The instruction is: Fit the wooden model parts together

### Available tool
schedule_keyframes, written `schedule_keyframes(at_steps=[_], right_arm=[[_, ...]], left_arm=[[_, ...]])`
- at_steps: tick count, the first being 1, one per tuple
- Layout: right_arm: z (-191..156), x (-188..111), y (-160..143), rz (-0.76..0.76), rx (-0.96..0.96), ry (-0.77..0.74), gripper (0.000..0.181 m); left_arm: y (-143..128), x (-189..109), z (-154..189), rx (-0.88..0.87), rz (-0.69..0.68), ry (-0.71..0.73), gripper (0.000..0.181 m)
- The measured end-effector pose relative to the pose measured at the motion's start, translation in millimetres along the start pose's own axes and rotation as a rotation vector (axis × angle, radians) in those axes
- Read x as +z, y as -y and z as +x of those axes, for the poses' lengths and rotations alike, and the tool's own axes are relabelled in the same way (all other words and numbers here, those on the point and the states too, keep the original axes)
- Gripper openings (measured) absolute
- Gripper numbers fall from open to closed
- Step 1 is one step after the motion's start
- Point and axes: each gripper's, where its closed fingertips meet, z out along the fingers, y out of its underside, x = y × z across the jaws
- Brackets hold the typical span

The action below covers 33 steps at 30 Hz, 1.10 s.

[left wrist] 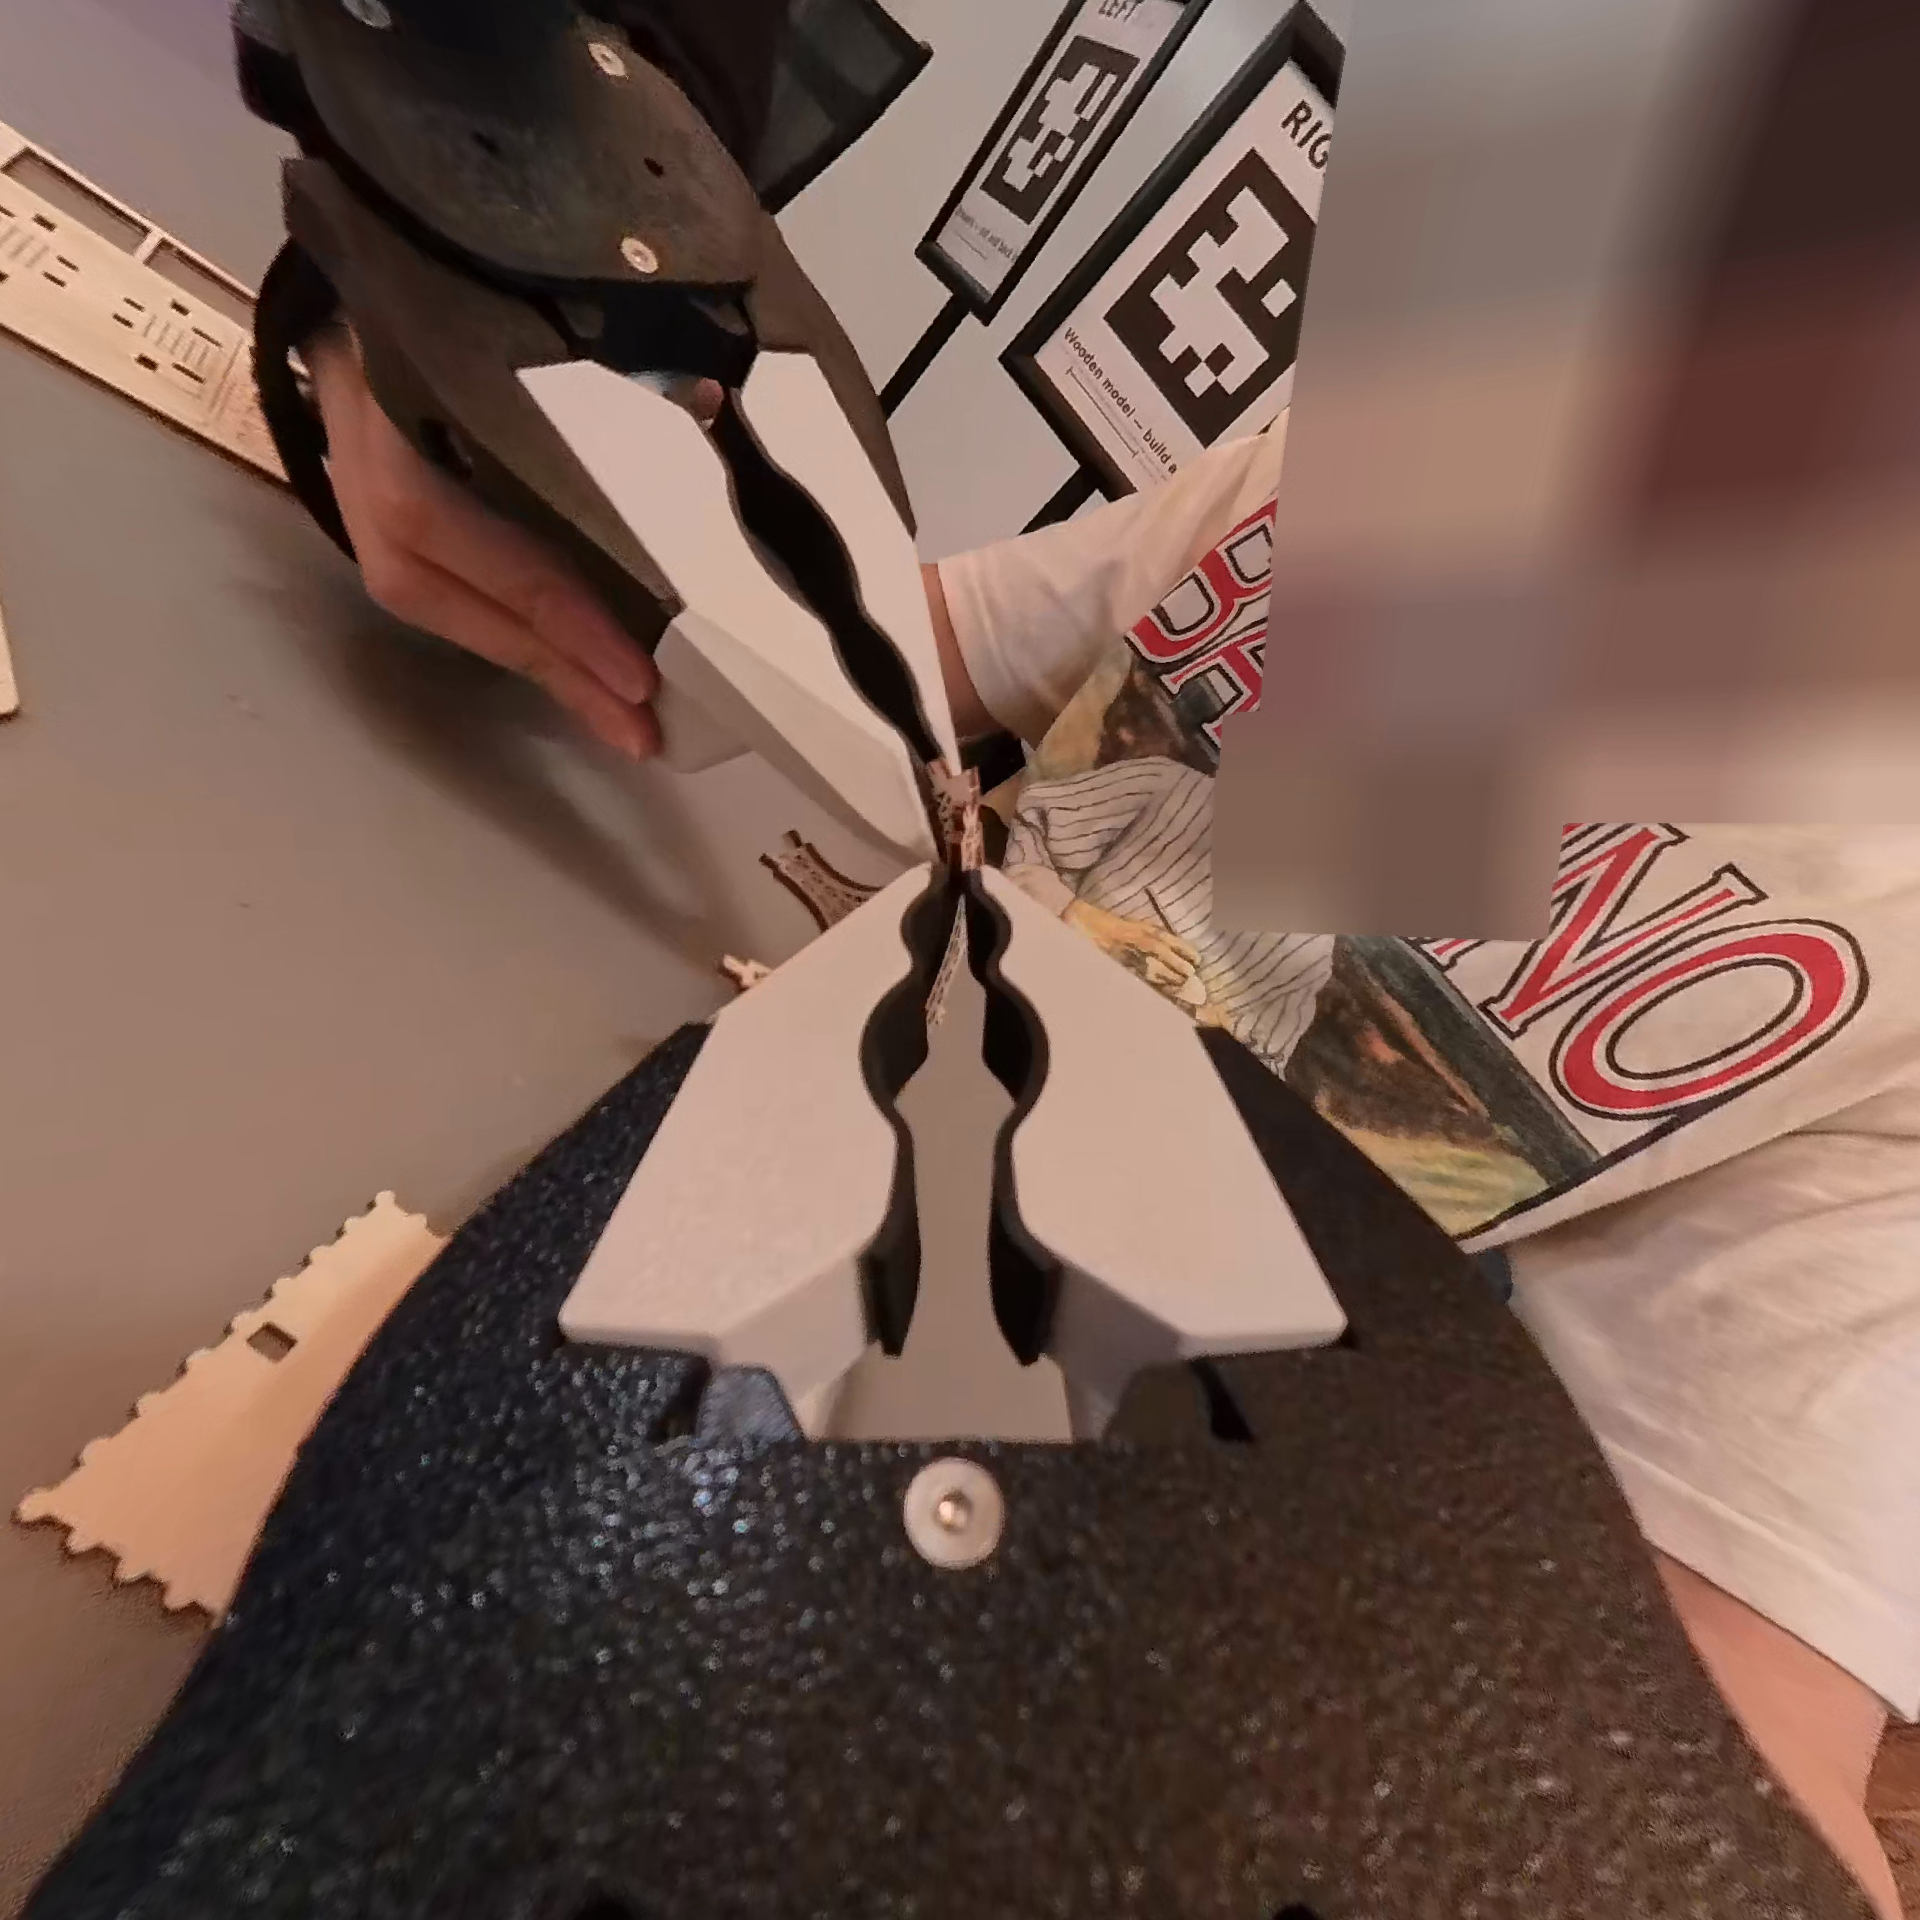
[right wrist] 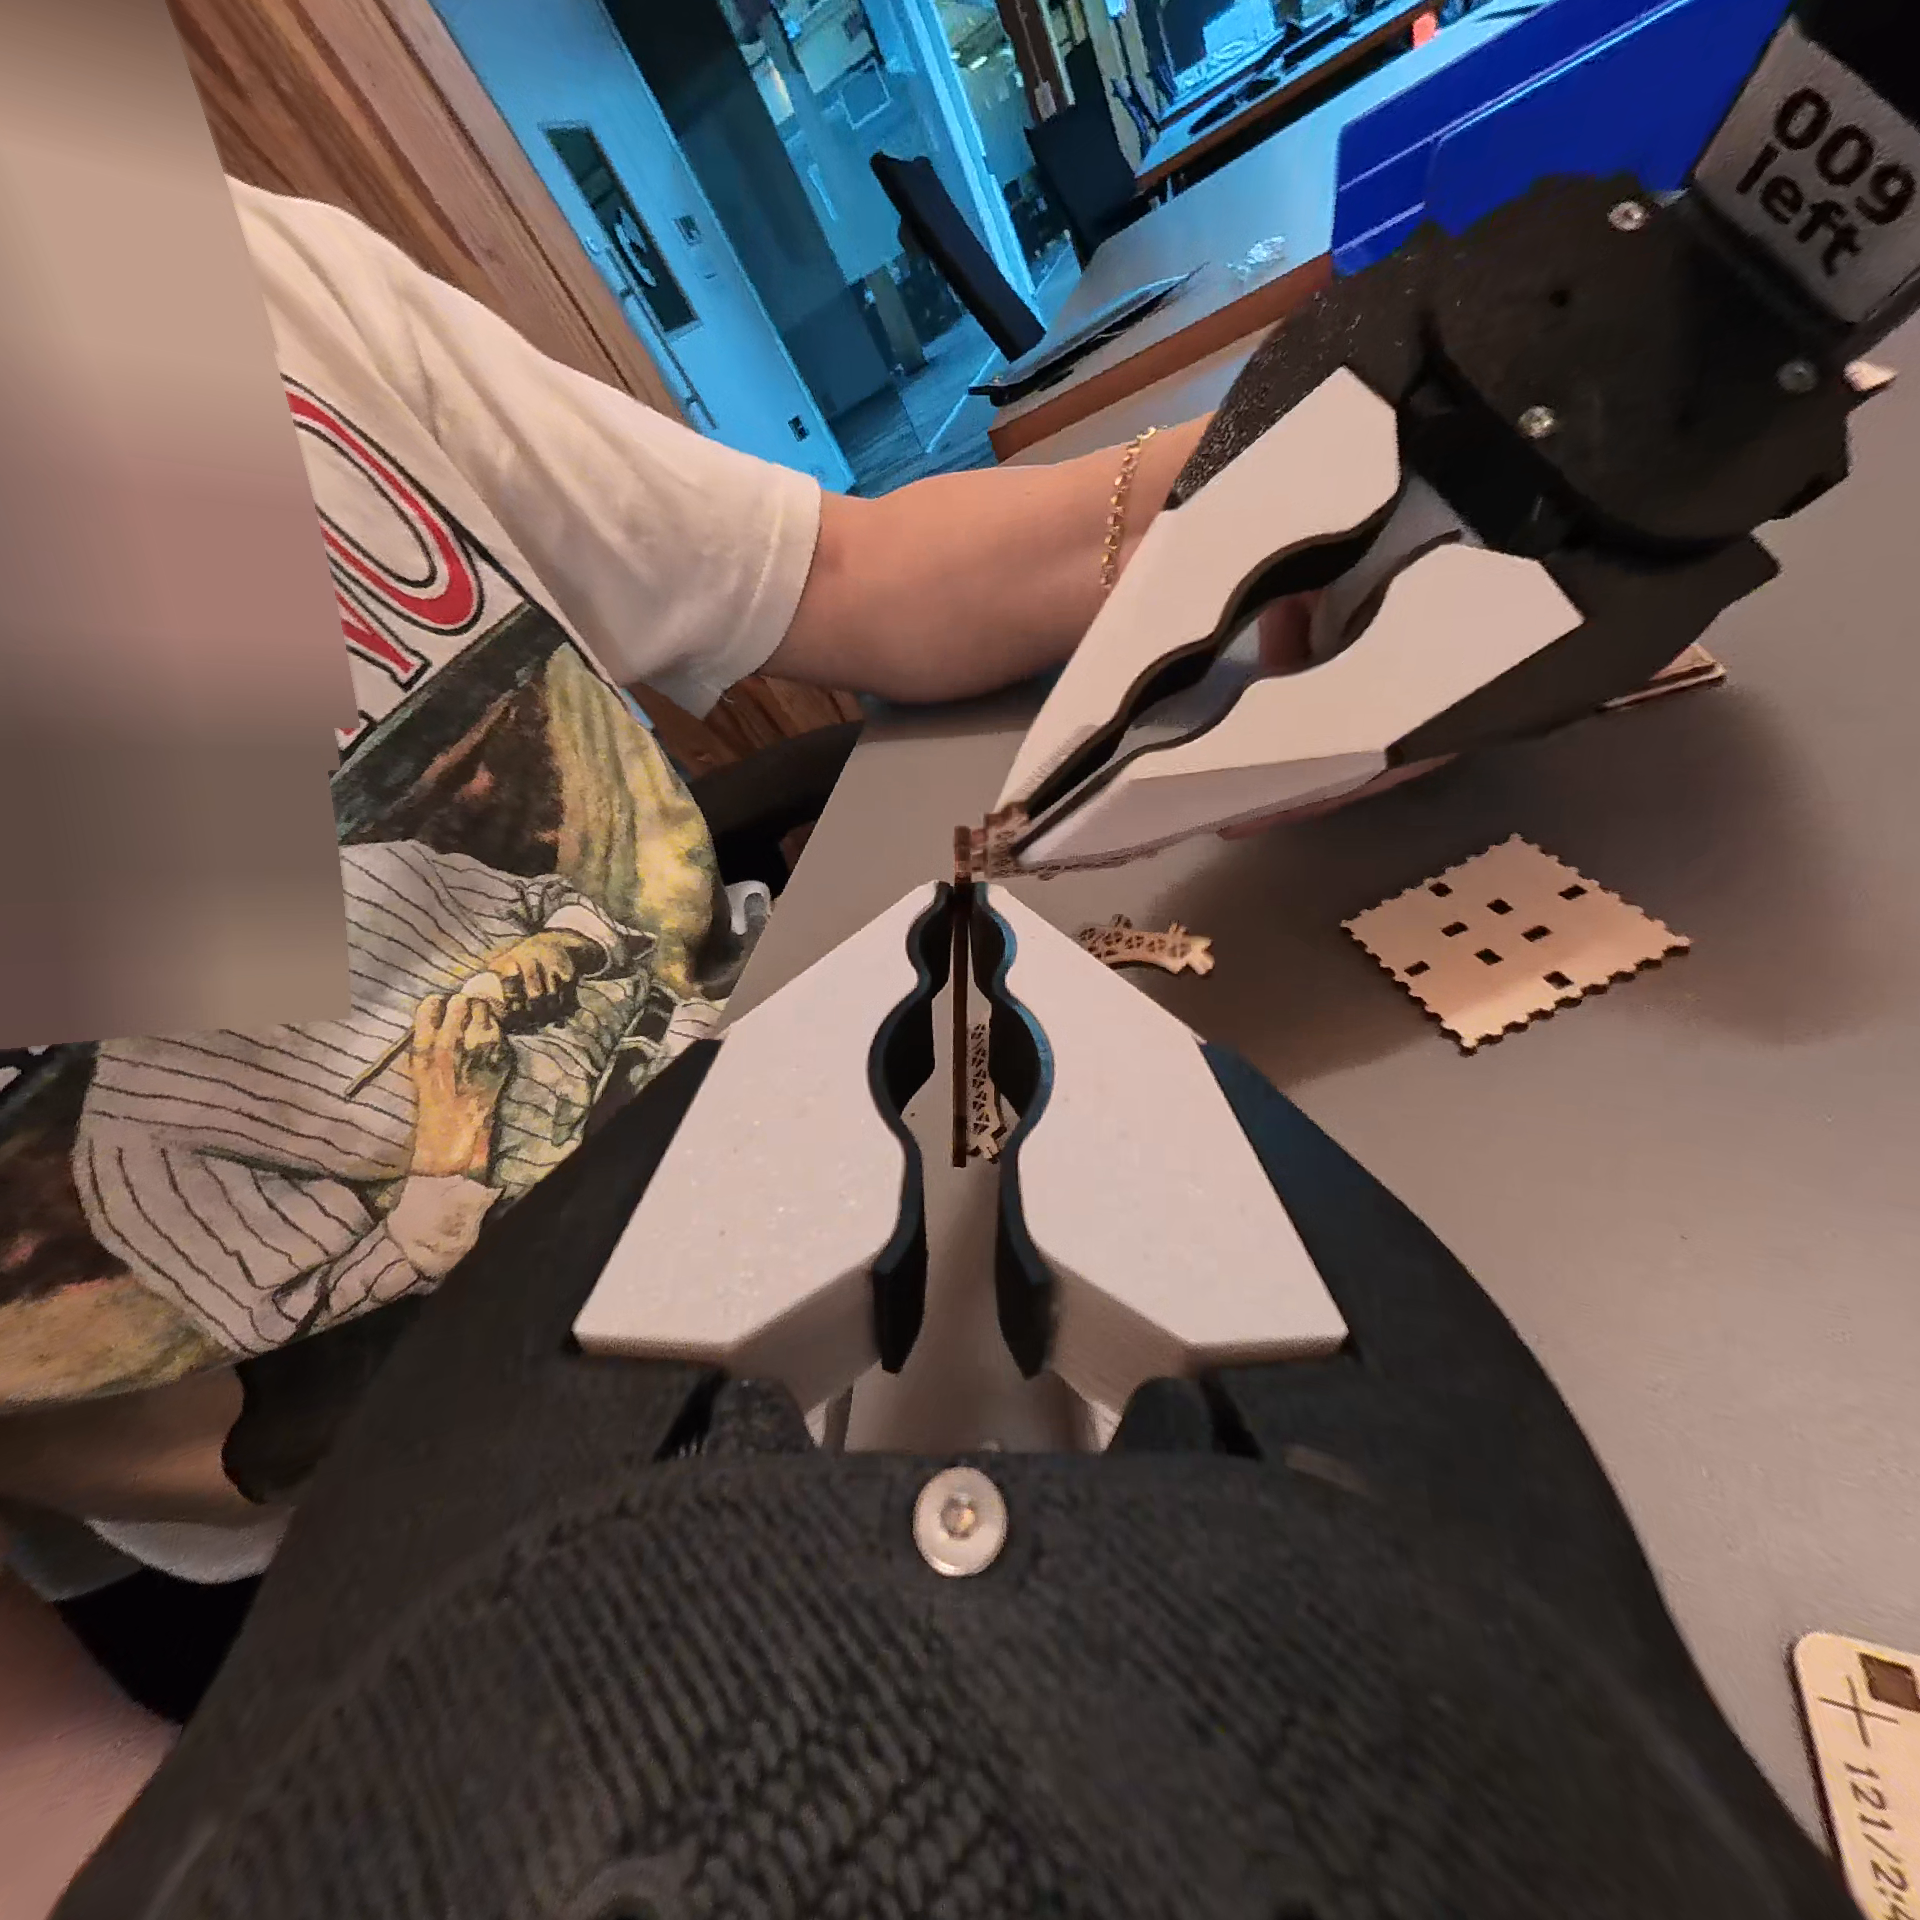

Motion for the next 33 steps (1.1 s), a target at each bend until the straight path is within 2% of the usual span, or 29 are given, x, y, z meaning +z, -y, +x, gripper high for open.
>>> schedule_keyframes(at_steps=[16, 33], right_arm=[[-2, 11, -14, -0.108, 0.041, 0.042, 0.001], [-6, 9, -9, -0.075, 0.015, 0.057, 0.001]], left_arm=[[-10, 6, 4, -0.043, -0.063, -0.045, 0.0], [-9, 6, 4, -0.066, -0.046, -0.051, 0.0]])
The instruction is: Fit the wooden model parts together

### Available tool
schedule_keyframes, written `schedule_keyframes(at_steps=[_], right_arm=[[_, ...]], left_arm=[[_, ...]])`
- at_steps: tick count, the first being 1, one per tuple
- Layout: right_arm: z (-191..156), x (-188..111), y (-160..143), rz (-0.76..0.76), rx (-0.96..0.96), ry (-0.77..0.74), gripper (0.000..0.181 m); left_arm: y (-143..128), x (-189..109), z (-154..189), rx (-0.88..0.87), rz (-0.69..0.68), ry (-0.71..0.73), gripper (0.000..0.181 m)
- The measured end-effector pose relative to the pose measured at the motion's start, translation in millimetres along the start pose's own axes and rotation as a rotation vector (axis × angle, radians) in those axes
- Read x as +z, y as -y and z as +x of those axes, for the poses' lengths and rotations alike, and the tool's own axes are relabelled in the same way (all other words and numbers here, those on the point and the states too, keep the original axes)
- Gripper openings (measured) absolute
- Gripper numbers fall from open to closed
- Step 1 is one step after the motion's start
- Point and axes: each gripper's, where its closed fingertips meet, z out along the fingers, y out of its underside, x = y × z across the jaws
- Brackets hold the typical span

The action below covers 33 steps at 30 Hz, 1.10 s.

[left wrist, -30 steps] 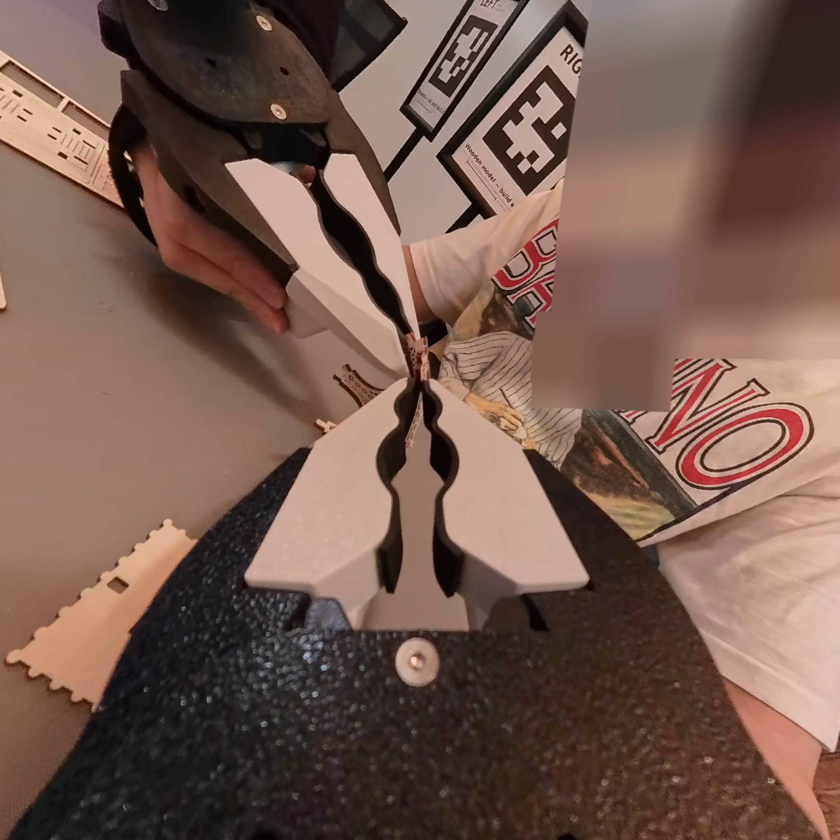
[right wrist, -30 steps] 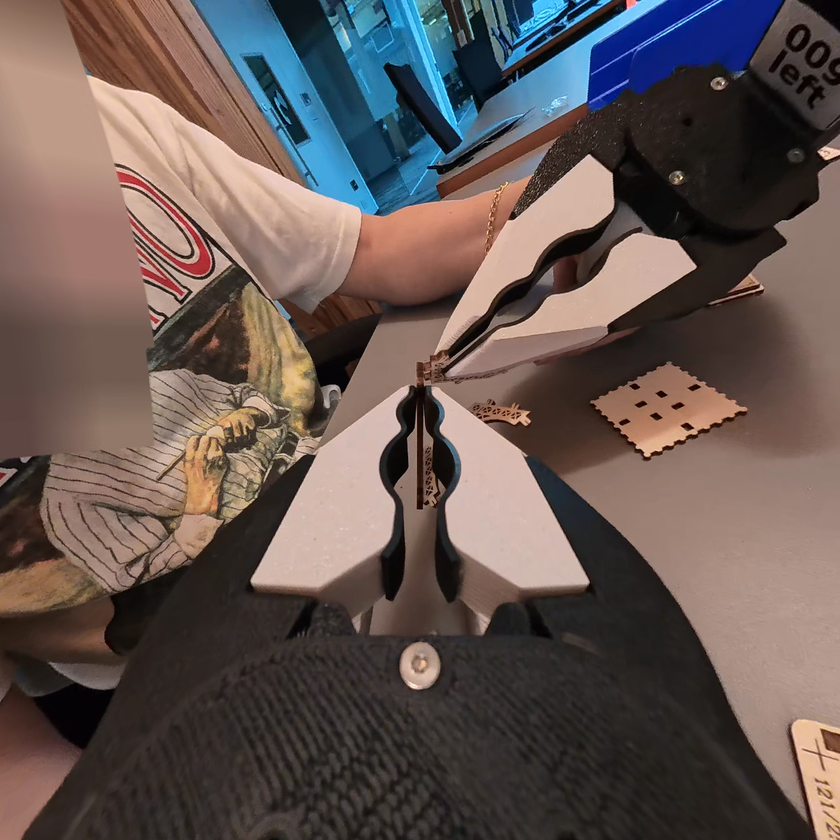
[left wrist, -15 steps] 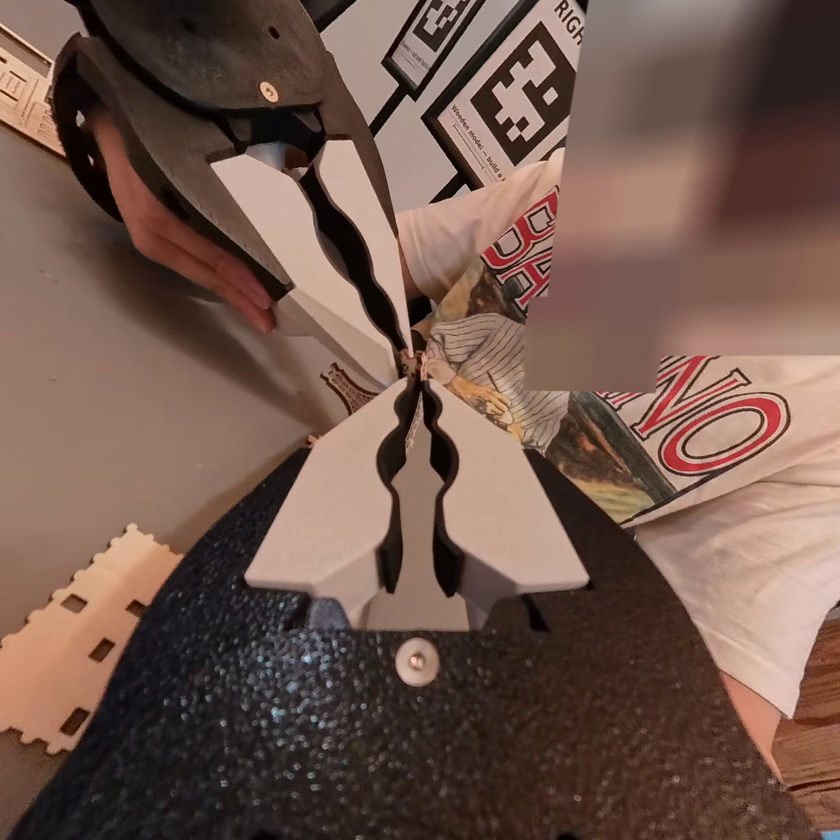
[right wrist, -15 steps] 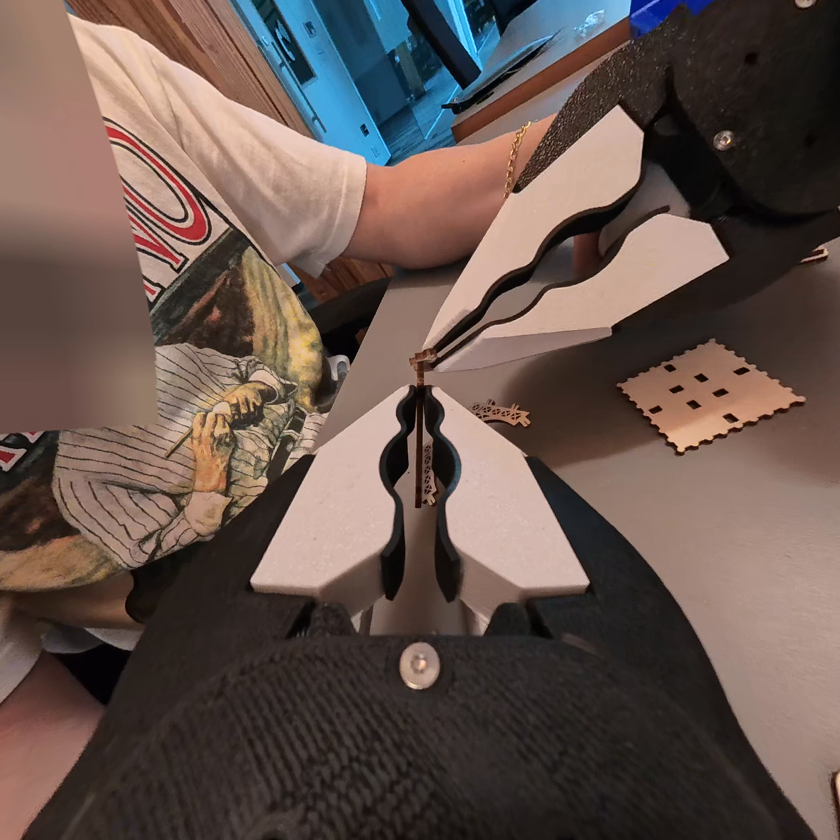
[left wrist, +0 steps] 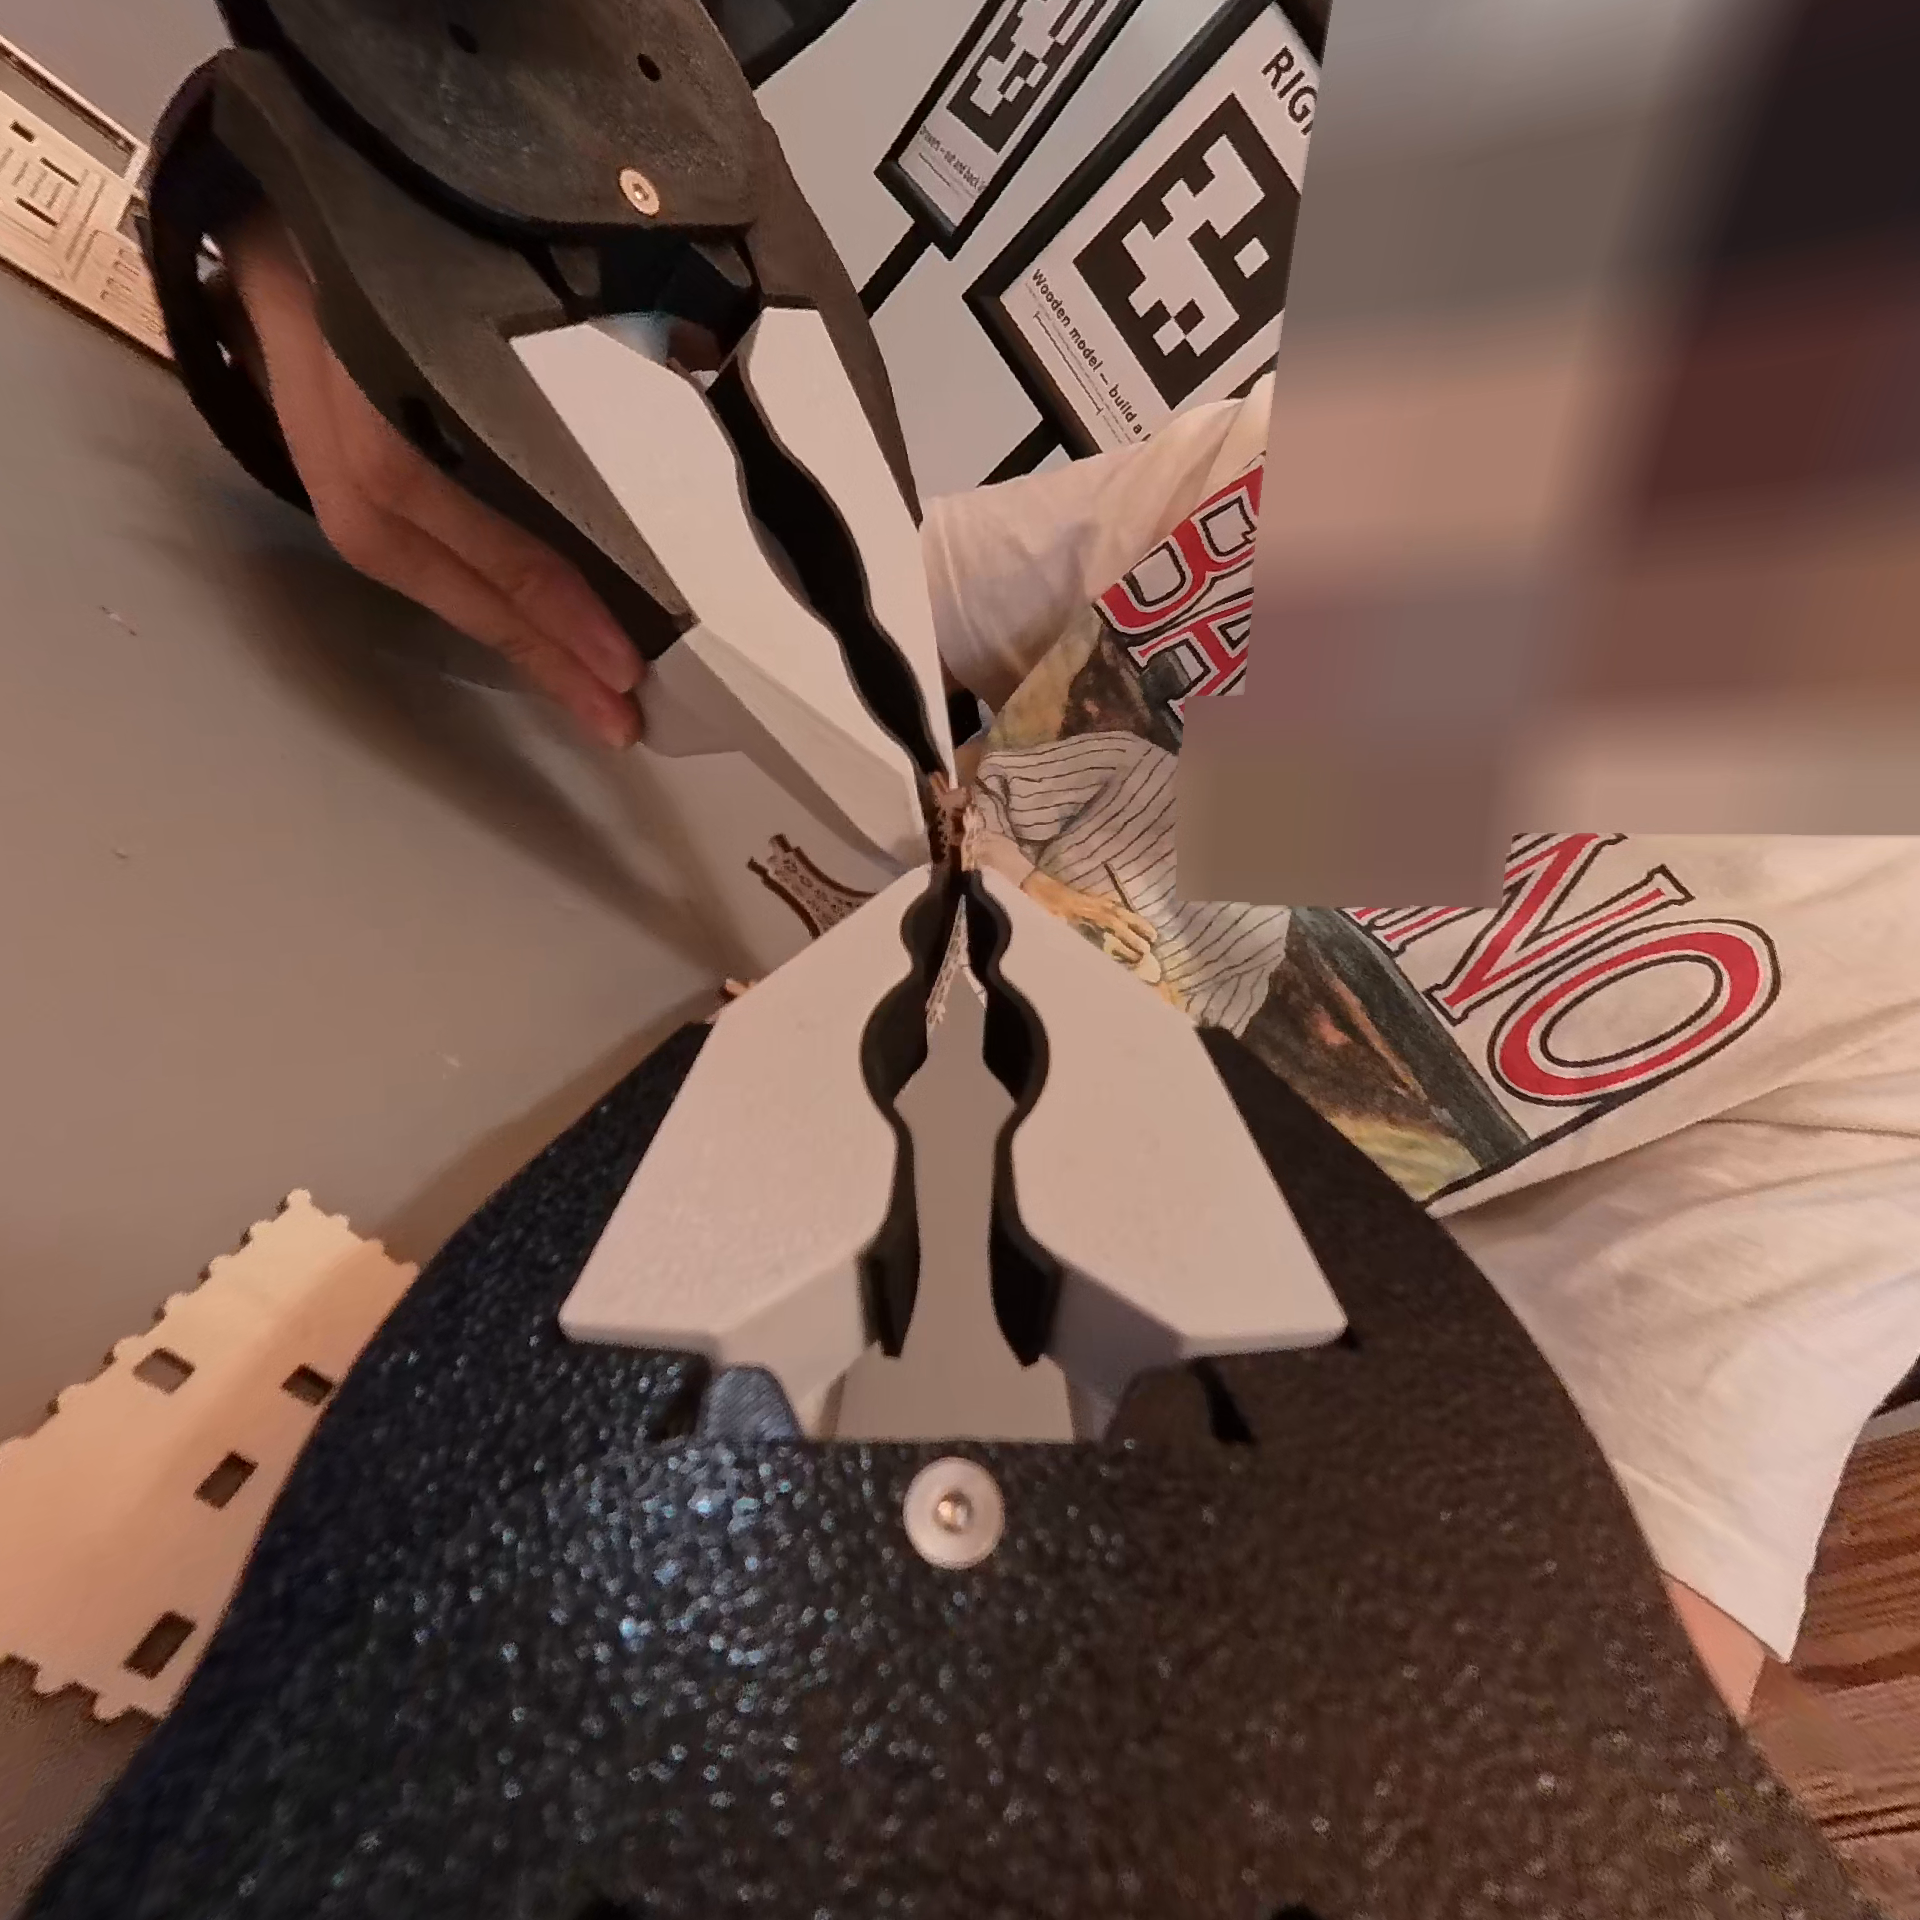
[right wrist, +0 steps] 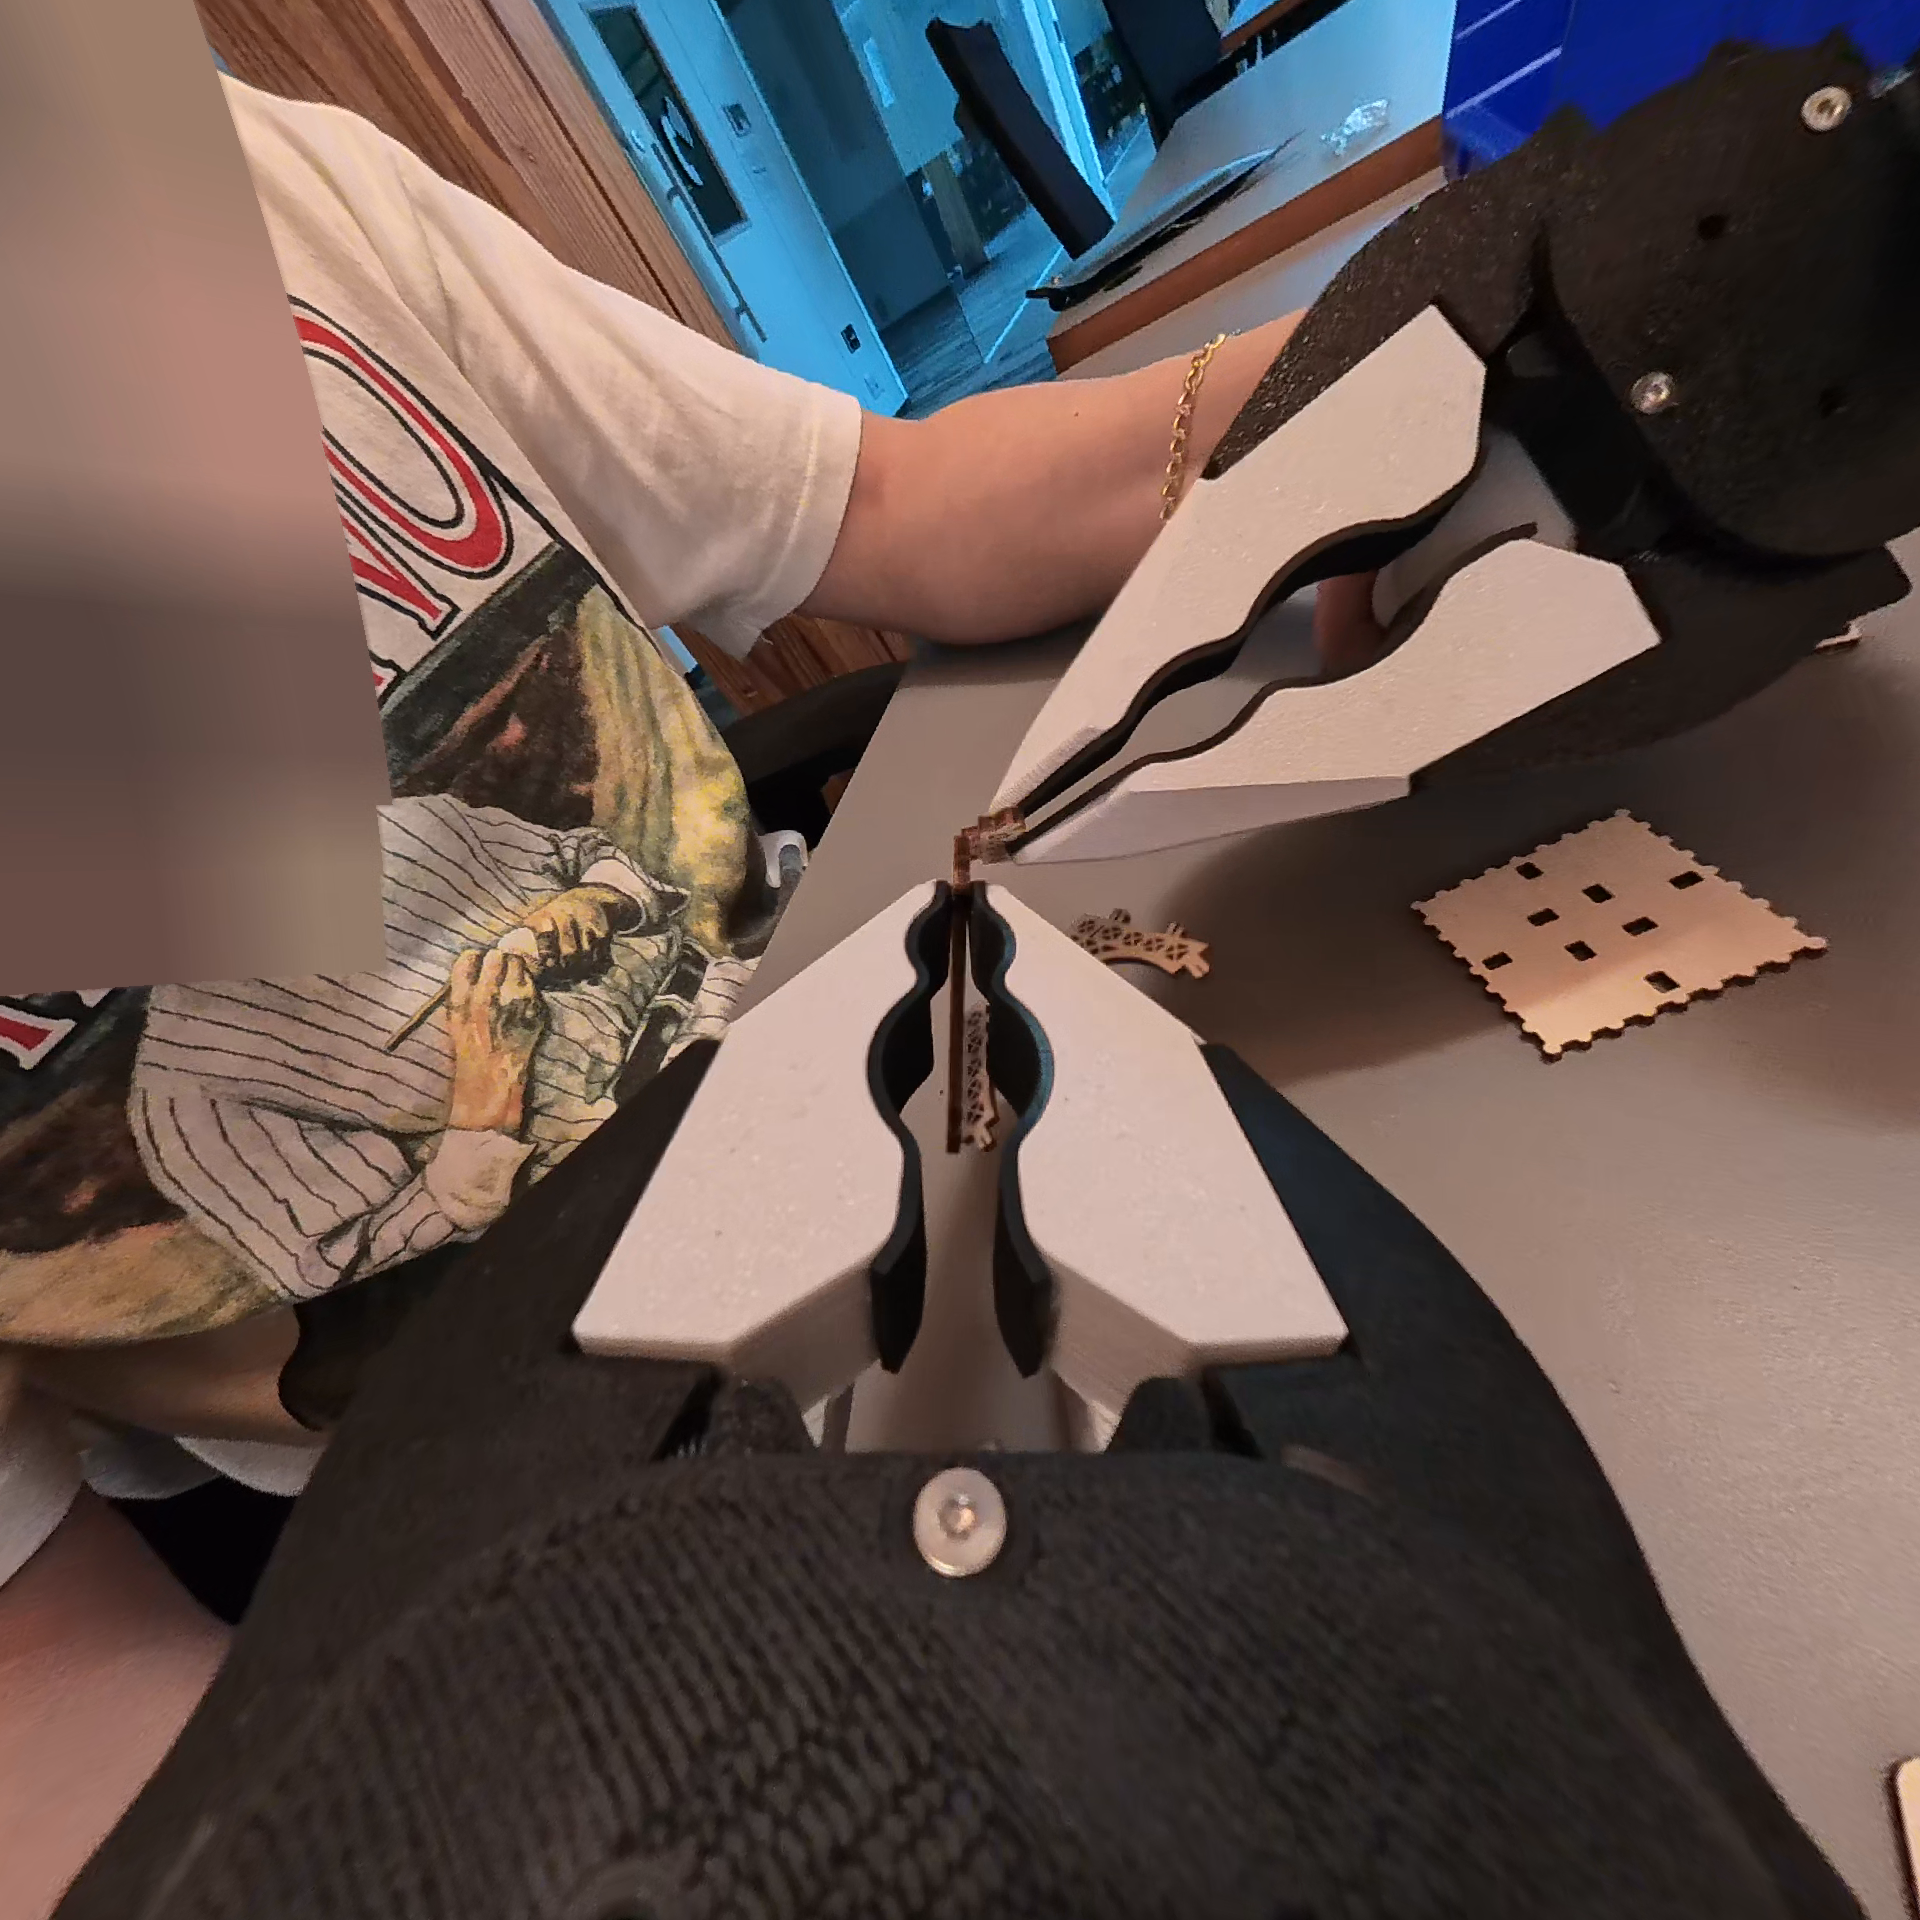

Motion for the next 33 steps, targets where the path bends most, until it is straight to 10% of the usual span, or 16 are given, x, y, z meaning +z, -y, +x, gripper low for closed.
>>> schedule_keyframes(at_steps=[33], right_arm=[[-4.5, 1.9, -1.7, -0.013, -0.028, 0.022, 0.001]], left_arm=[[-1.8, 2.6, 6.3, 0.023, -0.004, -0.025, 0.0]])
